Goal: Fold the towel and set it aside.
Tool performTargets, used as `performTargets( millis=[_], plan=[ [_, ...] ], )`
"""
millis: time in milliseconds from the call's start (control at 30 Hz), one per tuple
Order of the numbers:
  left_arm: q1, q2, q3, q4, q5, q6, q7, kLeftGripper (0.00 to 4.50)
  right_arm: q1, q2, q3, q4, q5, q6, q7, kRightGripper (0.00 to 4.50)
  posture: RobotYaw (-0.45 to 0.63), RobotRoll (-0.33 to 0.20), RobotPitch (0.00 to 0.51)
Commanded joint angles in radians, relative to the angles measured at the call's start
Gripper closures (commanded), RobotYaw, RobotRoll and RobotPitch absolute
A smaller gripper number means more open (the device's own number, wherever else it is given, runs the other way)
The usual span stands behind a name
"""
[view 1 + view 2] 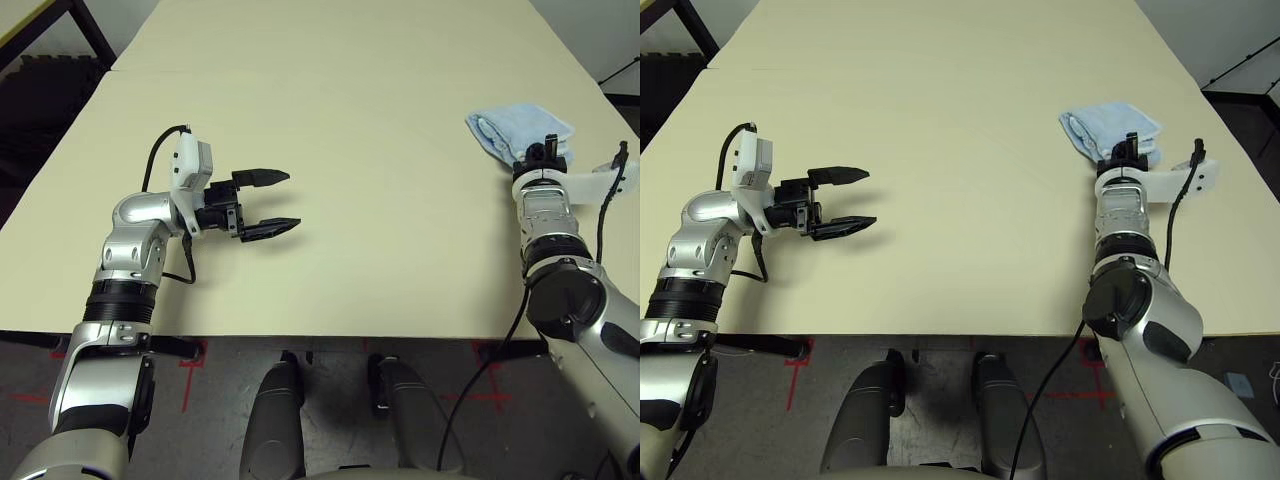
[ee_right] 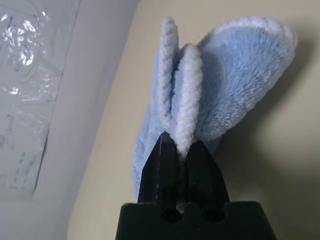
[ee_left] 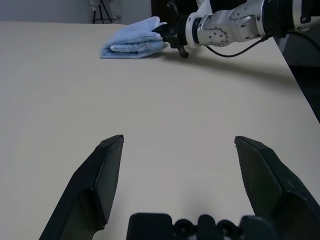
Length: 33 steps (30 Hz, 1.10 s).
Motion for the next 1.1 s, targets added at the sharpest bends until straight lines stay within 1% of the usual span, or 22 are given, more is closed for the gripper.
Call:
performTargets(
  millis=[33,167,333,500,833,1000,1033,1100],
  plan=[
    [0.008,-0.009,-0.014,0.000,0.013,-0.011,-0.004,0.00,-0.031,0.013,0.002,0.005,0.009,0.002,-0.019,4.48,0.01,0.000,0.189],
    [0.010,-0.011,-0.015,-0.001,0.014,-0.013,-0.003,0.00,-0.044,0.015,0.005,0.012,0.005,-0.004,-0.030,4.48,0.01,0.000,0.185],
    [0.018,-0.006,-0.013,-0.008,0.013,-0.012,-0.003,0.00,-0.026,0.003,0.009,0.009,-0.003,-0.005,-0.039,4.48,0.02,0.000,0.183],
    [0.020,-0.001,-0.014,-0.008,0.014,-0.012,-0.006,0.00,-0.003,-0.005,0.009,-0.026,0.003,0.003,-0.044,4.48,0.01,0.000,0.181],
    [0.004,-0.009,-0.024,0.008,0.018,-0.016,-0.014,0.00,0.047,0.026,0.018,-0.126,0.015,0.027,-0.088,4.48,-0.01,0.000,0.175],
    [-0.003,-0.012,-0.028,0.012,0.020,-0.013,-0.014,0.00,0.054,0.025,0.044,-0.148,0.004,0.082,-0.127,2.80,-0.01,0.000,0.176],
    [-0.003,-0.012,-0.028,0.013,0.020,-0.013,-0.014,0.00,0.058,0.024,0.054,-0.157,-0.003,0.091,-0.140,2.34,-0.01,0.000,0.178],
    [-0.004,-0.011,-0.028,0.014,0.021,-0.012,-0.014,0.00,0.069,0.026,0.068,-0.187,-0.008,0.114,-0.169,1.61,-0.01,0.000,0.179]
  ],
)
